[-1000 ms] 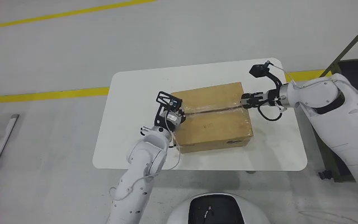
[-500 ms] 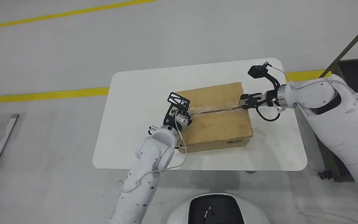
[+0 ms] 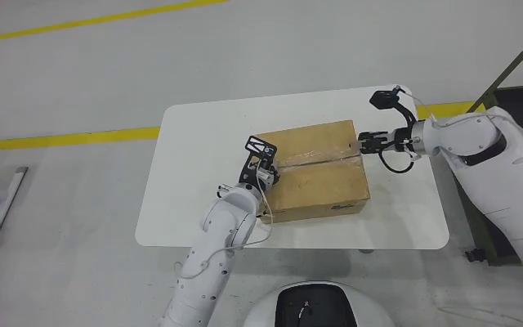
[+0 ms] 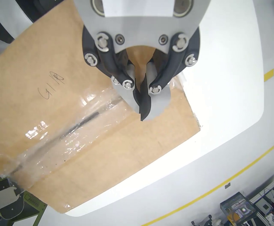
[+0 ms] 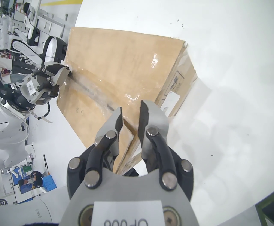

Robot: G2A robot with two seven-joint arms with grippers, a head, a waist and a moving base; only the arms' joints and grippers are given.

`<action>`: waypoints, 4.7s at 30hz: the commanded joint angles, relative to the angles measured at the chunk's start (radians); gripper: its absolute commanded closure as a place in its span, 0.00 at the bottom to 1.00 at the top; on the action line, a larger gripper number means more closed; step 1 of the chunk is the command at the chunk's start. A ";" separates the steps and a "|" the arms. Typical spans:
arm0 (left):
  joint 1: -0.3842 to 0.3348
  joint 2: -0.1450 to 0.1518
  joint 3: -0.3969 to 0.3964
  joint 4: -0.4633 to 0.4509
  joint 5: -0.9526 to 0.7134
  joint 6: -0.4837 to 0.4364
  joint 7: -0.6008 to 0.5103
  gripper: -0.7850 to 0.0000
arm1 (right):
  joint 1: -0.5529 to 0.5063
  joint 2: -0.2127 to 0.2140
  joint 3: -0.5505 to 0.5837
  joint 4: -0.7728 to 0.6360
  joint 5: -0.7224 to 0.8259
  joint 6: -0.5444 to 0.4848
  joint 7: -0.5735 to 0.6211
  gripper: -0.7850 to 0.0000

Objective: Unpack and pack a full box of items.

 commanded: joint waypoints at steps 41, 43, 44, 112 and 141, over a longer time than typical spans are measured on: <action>0.021 -0.007 -0.010 -0.016 -0.004 -0.044 0.015 1.00 | -0.318 0.010 0.055 -0.313 -0.160 -0.168 -0.593 1.00; 0.022 -0.008 -0.010 -0.017 -0.003 -0.044 0.015 1.00 | -0.305 0.003 0.014 -0.307 -0.216 -0.178 -0.611 1.00; 0.022 -0.008 -0.010 -0.017 -0.003 -0.044 0.015 1.00 | -0.300 -0.001 -0.001 -0.305 -0.224 -0.186 -0.626 1.00; 0.353 0.039 -0.451 -0.412 -0.024 0.111 0.049 0.00 | -0.183 -0.168 -0.397 -0.284 -0.709 0.098 -0.845 1.00; 0.353 0.039 -0.451 -0.412 -0.024 0.111 0.049 0.00 | -0.514 -0.080 0.141 -0.439 -0.594 0.104 -0.767 1.00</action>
